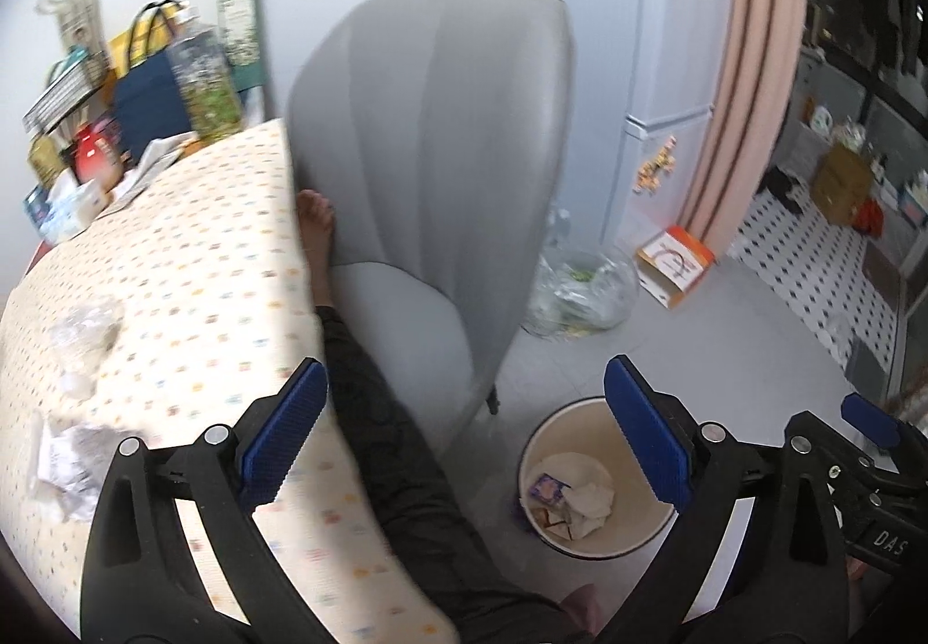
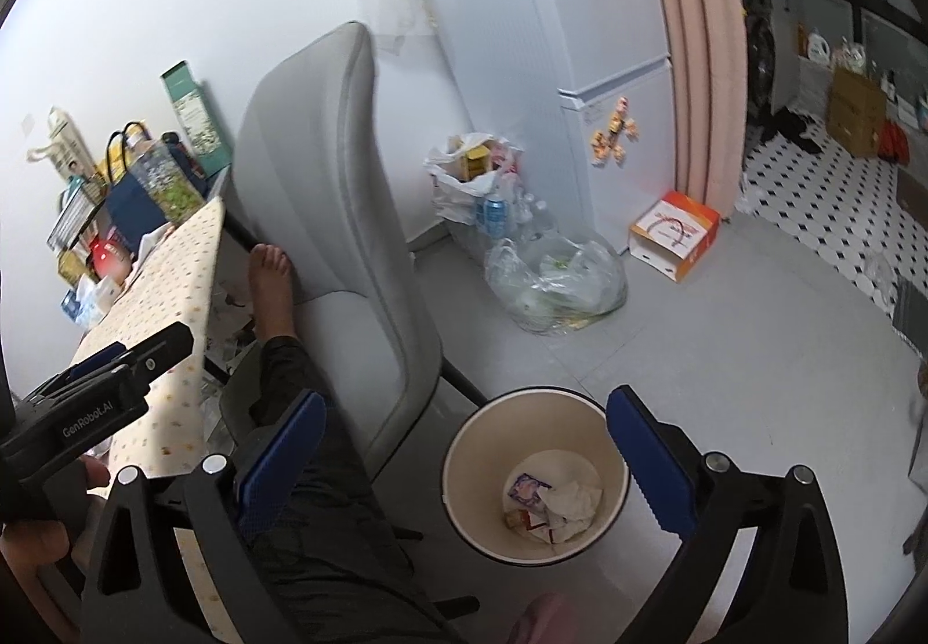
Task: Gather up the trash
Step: 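Move both tools back over the table toward the crumpled paper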
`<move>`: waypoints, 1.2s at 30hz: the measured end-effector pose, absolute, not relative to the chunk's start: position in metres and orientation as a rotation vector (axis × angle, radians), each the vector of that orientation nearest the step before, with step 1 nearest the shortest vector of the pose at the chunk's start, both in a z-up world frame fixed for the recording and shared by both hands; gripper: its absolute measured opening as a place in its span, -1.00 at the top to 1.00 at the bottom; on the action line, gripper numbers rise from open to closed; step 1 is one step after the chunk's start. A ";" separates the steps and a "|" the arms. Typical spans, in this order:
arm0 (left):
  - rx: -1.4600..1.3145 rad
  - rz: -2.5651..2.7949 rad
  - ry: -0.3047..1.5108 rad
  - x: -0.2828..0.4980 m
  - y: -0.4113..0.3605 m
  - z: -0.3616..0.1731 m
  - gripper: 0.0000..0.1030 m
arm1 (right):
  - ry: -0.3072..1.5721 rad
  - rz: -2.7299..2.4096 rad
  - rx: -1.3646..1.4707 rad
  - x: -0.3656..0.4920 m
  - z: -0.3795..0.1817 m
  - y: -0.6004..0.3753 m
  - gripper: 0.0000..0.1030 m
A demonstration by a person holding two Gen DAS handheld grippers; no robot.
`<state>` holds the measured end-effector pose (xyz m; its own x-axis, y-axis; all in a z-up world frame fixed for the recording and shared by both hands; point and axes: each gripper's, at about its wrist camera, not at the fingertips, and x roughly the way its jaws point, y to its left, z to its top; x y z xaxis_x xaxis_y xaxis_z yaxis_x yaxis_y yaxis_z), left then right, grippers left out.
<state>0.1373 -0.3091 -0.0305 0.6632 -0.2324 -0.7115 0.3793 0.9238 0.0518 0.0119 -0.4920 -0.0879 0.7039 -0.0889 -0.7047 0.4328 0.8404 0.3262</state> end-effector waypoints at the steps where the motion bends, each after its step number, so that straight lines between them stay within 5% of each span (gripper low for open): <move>1: 0.191 -0.337 0.767 0.137 -0.300 -0.028 -0.85 | 0.736 -0.296 0.492 0.013 -0.084 -0.487 -0.85; 36: -0.135 0.002 0.692 0.116 -0.014 -0.014 -0.85 | 0.760 0.051 0.204 0.079 -0.031 -0.238 -0.85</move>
